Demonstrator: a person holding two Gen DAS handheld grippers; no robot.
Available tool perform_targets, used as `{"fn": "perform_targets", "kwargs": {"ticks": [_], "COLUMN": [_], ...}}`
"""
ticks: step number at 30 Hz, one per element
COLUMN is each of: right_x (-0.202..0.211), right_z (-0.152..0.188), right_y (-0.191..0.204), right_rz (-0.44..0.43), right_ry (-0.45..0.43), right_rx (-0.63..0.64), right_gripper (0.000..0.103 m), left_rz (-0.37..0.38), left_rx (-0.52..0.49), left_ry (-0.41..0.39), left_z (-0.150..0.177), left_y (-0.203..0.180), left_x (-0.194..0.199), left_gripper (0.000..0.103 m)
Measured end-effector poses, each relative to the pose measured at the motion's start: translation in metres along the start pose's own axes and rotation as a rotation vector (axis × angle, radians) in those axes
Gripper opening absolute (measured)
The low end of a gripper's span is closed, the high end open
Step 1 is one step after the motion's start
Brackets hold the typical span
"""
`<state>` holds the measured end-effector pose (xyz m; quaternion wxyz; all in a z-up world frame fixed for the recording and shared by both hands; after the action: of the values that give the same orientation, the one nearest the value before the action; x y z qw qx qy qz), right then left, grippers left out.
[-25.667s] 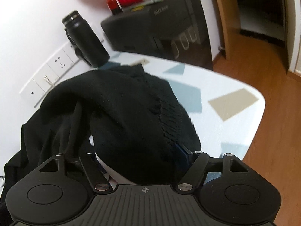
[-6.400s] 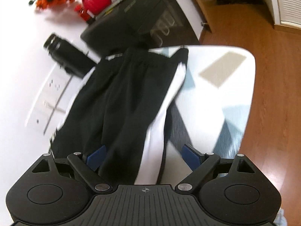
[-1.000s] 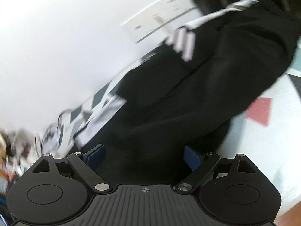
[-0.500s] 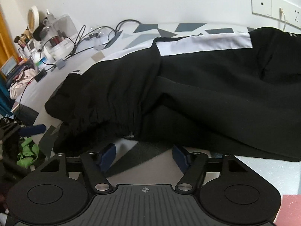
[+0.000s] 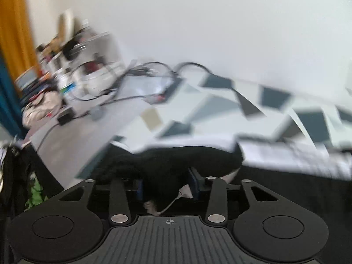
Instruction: Fold clothes
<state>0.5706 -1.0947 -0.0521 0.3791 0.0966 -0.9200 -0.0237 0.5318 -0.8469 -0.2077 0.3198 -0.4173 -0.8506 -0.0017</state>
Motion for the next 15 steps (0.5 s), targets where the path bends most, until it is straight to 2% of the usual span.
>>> {"fn": "perform_targets", "kwargs": {"ticks": [2, 4, 6, 11, 15], "right_x": [-0.001, -0.002, -0.004, -0.009, -0.026], "right_z": [-0.022, -0.043, -0.057, -0.065, -0.043], "right_y": [0.011, 0.021, 0.024, 0.009, -0.005], "right_rz": [0.003, 0.006, 0.028, 0.077, 0.055], "right_ry": [-0.007, -0.013, -0.009, -0.008, 0.093], "right_rx": [0.049, 0.098, 0.114, 0.083, 0.108], "right_gripper": [0.074, 0.076, 0.084, 0.084, 0.077], "left_rz": [-0.020, -0.040, -0.022, 0.052, 0.094], "left_rx": [0.047, 0.094, 0.152, 0.359, 0.580], "left_ry": [-0.007, -0.014, -0.009, -0.044, -0.107], "left_z": [0.000, 0.000, 0.001, 0.001, 0.001], "left_y": [0.019, 0.038, 0.049, 0.073, 0.102], "left_x": [0.005, 0.011, 0.010, 0.006, 0.007], "left_gripper": [0.062, 0.062, 0.063, 0.076, 0.077]}}
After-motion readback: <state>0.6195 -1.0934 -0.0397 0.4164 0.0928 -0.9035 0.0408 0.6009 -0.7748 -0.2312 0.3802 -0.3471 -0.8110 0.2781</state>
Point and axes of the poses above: each gripper's, at about its wrist camera, not at the fingertips, and x roughly against the way its jaws point, y to its left, z to its underside, the point moved 3 cm from there along -x, roughly the way its jaws point, and after that the axes turned 7 degrees about z, right-handed, at the moved point
